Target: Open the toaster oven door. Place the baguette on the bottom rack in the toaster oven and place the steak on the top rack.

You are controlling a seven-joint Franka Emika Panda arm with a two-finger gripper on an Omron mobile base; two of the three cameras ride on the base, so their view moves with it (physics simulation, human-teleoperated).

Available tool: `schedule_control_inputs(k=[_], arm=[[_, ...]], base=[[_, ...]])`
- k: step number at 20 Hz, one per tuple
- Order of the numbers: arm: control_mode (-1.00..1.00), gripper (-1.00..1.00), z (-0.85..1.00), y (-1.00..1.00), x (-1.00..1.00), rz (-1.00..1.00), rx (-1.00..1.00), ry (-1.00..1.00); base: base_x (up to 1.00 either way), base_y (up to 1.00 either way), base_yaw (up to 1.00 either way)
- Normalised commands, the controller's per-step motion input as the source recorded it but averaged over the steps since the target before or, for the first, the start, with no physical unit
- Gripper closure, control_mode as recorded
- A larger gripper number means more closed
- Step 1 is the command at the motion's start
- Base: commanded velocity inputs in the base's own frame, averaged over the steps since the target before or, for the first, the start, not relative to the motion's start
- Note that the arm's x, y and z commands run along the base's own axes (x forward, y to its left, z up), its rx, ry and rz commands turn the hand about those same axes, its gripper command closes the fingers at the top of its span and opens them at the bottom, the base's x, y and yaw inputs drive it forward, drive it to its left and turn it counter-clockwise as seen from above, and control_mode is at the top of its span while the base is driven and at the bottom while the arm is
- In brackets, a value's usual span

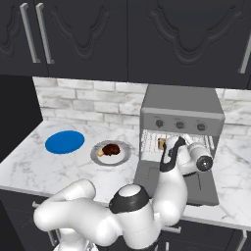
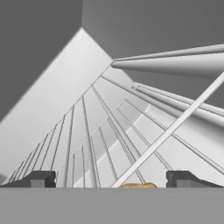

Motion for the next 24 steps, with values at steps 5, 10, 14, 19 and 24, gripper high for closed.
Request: schedule_control_inputs(k=[5,10,14,19,24], arm=[[-1.00,1.00,-0.07,0.06,0.22,0.05,0.00,0.00],[-1.00,1.00,-0.09,0.00,0.11,0.07,0.00,0.01],[-1.00,1.00,-0.06,-0.01,0.00,0.10,0.00,0.07],[-1.00,1.00,-0.04,0.00,0.00,0.09,0.00,0.10],[-1.00,1.00,-0.16,0.00,-0.02,0.09,0.00,0.13]], base=[[0.00,0.00,0.00],[0.00,0.00,0.00],[0.00,0.00,0.00],[0.00,0.00,0.00],[0.00,0.00,0.00]])
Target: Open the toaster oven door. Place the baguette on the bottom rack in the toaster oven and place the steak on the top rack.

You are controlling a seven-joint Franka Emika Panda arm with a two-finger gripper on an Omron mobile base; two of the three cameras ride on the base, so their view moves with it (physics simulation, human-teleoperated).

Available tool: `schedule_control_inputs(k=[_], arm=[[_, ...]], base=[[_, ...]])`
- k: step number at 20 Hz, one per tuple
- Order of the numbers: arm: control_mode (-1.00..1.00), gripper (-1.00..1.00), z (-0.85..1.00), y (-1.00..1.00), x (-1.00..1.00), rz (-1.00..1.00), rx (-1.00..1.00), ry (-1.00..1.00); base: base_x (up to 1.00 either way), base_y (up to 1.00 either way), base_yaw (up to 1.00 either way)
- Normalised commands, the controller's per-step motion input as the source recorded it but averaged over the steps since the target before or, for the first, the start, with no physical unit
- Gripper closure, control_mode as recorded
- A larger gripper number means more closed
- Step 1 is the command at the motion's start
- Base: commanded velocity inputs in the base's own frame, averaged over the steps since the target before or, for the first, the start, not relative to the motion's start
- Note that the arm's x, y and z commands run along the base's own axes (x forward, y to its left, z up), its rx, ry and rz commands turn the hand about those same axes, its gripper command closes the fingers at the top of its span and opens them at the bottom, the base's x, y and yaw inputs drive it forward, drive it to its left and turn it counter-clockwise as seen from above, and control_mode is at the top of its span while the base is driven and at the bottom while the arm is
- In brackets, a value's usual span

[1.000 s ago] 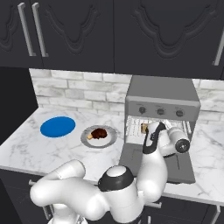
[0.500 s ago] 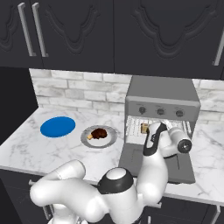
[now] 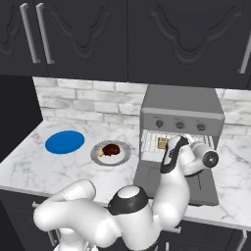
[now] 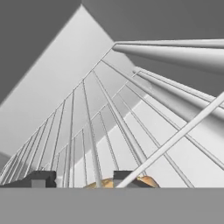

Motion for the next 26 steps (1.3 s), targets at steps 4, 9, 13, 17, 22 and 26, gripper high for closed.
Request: schedule_control_inputs(k=[4,9,13,17,22,26], arm=[[-1.00,1.00,-0.29,0.00,-0.14,0.06,-0.01,0.13],[-1.00,1.00,-0.30,0.00,-0.21,0.07,-0.01,0.12],[-1.00,1.00,-0.35,-0.01,-0.34,0.11,-0.03,0.17],[-1.00,1.00,-0.42,0.00,-0.41,0.12,-0.05,0.17],[-1.00,1.00,-0.46,0.00,-0.50,0.12,-0.06,0.12],[-1.00,1.00,-0.51,0.00,-0.59,0.13,-0.08,0.11]], base=[[0.00,0.00,0.00],[0.00,0.00,0.00],[0.00,0.00,0.00],[0.00,0.00,0.00],[0.00,0.00,0.00],[0.00,0.00,0.00]])
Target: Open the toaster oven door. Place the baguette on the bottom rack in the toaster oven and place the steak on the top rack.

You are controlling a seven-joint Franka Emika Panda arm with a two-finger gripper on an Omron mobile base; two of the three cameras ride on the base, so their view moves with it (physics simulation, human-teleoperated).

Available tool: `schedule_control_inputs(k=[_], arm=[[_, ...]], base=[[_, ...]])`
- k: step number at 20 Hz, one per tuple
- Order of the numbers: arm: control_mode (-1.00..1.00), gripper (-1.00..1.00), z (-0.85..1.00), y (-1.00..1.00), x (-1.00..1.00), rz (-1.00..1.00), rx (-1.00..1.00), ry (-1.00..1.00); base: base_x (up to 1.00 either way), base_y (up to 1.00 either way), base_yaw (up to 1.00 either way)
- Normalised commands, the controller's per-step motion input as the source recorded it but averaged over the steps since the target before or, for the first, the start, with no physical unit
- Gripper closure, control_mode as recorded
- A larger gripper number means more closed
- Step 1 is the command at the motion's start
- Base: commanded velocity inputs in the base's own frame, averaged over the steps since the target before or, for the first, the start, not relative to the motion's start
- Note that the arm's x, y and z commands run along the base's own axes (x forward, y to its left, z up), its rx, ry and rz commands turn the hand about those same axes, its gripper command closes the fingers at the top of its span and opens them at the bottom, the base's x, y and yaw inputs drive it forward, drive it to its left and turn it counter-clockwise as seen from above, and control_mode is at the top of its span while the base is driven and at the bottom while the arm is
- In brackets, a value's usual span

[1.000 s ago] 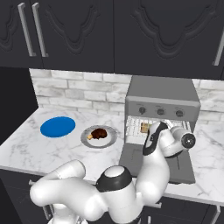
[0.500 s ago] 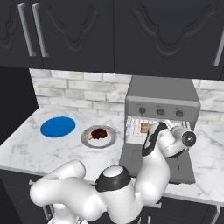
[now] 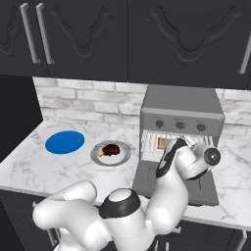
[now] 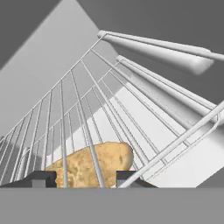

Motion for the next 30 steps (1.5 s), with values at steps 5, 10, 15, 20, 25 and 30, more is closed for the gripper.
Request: schedule_control_inputs(k=[5,10,15,20,25,30], arm=[[-1.00,1.00,-0.51,0.00,-0.59,0.16,-0.09,0.17],[-1.00,1.00,-0.54,0.00,-0.64,0.17,-0.09,0.16],[-1.00,1.00,-0.56,0.00,-0.70,0.16,-0.09,0.15],[-1.00,1.00,-0.55,0.00,-0.70,0.12,-0.11,0.21],[-1.00,1.00,-0.56,0.00,-0.71,0.12,-0.11,0.21],[-1.00,1.00,-0.57,0.00,-0.72,0.11,-0.11,0.20]], base=[[0.00,0.00,0.00],[0.00,0.00,0.00],[0.00,0.00,0.00],[0.00,0.00,0.00],[0.00,0.00,0.00],[0.00,0.00,0.00]])
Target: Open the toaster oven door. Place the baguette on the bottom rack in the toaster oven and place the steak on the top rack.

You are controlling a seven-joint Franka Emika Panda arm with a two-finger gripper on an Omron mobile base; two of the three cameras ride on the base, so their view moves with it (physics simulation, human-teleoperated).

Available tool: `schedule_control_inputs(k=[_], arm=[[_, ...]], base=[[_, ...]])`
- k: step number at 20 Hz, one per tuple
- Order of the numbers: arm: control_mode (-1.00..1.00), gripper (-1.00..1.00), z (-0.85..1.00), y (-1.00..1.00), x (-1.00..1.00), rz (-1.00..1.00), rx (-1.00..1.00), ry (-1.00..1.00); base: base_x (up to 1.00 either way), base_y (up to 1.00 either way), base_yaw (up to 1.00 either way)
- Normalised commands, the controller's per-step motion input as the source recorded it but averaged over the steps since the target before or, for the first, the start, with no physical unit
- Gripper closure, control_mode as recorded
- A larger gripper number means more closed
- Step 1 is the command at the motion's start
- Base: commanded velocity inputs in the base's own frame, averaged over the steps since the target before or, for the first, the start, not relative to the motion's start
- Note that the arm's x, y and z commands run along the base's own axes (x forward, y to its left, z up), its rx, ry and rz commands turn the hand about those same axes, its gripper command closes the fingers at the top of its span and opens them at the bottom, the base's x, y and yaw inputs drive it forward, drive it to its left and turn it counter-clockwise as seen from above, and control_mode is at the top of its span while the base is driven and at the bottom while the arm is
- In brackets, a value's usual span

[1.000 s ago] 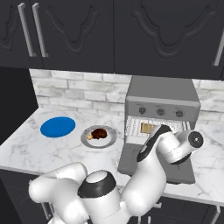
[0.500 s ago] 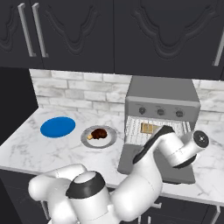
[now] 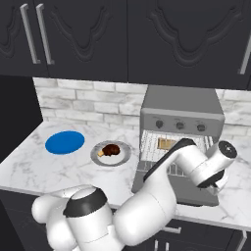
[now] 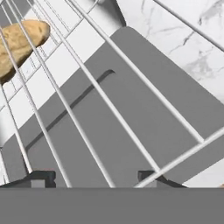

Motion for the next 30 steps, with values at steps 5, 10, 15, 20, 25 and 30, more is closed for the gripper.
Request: schedule_control_inputs(k=[5,10,15,20,25,30], arm=[[-1.00,1.00,-0.39,0.00,-0.62,0.10,-0.09,0.12],[-1.00,1.00,0.38,0.00,-0.42,0.11,0.00,0.00],[-1.00,1.00,0.49,0.08,-0.40,0.12,-0.08,0.02],[-1.00,1.00,0.24,0.49,-0.08,0.10,-0.20,0.12],[-1.00,-1.00,-0.02,0.71,-0.05,0.14,-0.18,0.02],[-1.00,-1.00,-0.01,0.59,-0.22,0.13,-0.06,0.00]], base=[[0.00,0.00,0.00],[0.00,0.00,0.00],[0.00,0.00,0.00],[0.00,0.00,0.00],[0.00,0.00,0.00],[0.00,0.00,0.00]])
